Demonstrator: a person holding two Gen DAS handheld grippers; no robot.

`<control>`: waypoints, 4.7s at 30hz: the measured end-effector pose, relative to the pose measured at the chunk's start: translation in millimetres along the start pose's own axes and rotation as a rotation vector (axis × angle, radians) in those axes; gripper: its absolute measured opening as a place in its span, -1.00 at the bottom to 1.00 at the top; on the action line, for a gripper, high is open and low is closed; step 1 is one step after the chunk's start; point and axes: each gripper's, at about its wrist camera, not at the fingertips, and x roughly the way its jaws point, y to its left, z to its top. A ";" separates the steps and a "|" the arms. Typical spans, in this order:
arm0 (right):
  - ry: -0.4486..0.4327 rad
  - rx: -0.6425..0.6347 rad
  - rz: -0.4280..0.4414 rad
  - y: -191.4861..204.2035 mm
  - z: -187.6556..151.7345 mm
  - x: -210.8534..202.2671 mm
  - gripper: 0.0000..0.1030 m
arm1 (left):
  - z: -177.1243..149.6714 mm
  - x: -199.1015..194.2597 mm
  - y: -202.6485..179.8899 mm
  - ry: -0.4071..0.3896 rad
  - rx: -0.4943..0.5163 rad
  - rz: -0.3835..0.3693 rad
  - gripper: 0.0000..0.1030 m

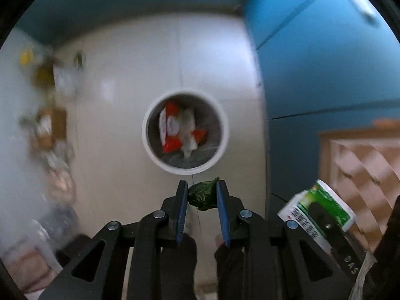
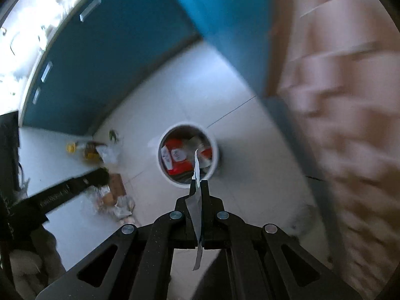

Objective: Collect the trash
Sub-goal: 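Carry both items over the bin and open both tools to drop them, then raise both tools from the bin back toward the counter, then grasp the white-green sachet with right tool while left tool grasps the red chili, then carry sachet and red chili over the bin and open both tools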

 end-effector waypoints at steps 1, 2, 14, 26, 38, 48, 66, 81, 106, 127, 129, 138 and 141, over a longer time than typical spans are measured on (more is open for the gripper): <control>0.021 -0.004 0.004 5.5 3.9 34.9 -1.00 | 12.1 29.3 18.4 0.026 -0.030 -0.022 -0.61; 0.043 -0.002 0.015 8.6 7.8 67.7 -1.00 | 20.5 51.0 30.7 0.041 -0.050 -0.029 -0.61; 0.230 -0.045 0.089 2.6 40.3 331.8 -0.98 | 77.4 197.2 91.1 0.130 -0.115 -0.076 0.15; 0.227 -0.113 0.008 11.0 49.0 352.6 0.04 | 64.7 156.1 103.5 -0.038 -0.074 0.105 0.93; 0.099 -0.302 -0.228 40.9 28.2 254.7 1.00 | 5.4 65.4 87.6 -0.180 -0.017 0.297 0.93; 0.021 -0.359 -0.223 76.1 7.7 102.3 1.00 | -51.0 -51.3 58.2 -0.212 0.003 0.277 0.93; -0.133 -0.376 -0.159 118.0 -52.8 -212.0 1.00 | -165.5 -269.4 3.9 -0.368 0.063 0.192 0.93; -0.211 -0.201 0.109 44.1 -42.1 -329.7 1.00 | -178.8 -348.7 -118.0 -0.569 0.160 0.213 1.00; -0.350 0.698 -0.203 -542.5 27.1 -394.1 0.54 | -212.0 -121.5 -648.4 -0.307 0.943 0.323 1.00; -0.420 0.654 -0.330 -496.1 -82.7 -427.0 -0.99 | -303.5 -109.2 -701.3 -0.249 1.326 0.169 0.93; -0.390 0.739 -0.322 -504.8 -112.8 -418.4 -0.99 | -315.8 -96.6 -713.2 -0.219 1.372 0.168 0.58; -0.337 0.926 -0.298 -539.6 -171.2 -397.8 -0.98 | -335.7 -72.3 -741.1 -0.090 1.422 0.114 -0.85; -0.341 0.934 -0.299 -540.0 -175.0 -399.3 -0.98 | -337.8 -78.2 -741.2 -0.124 1.433 0.120 -0.85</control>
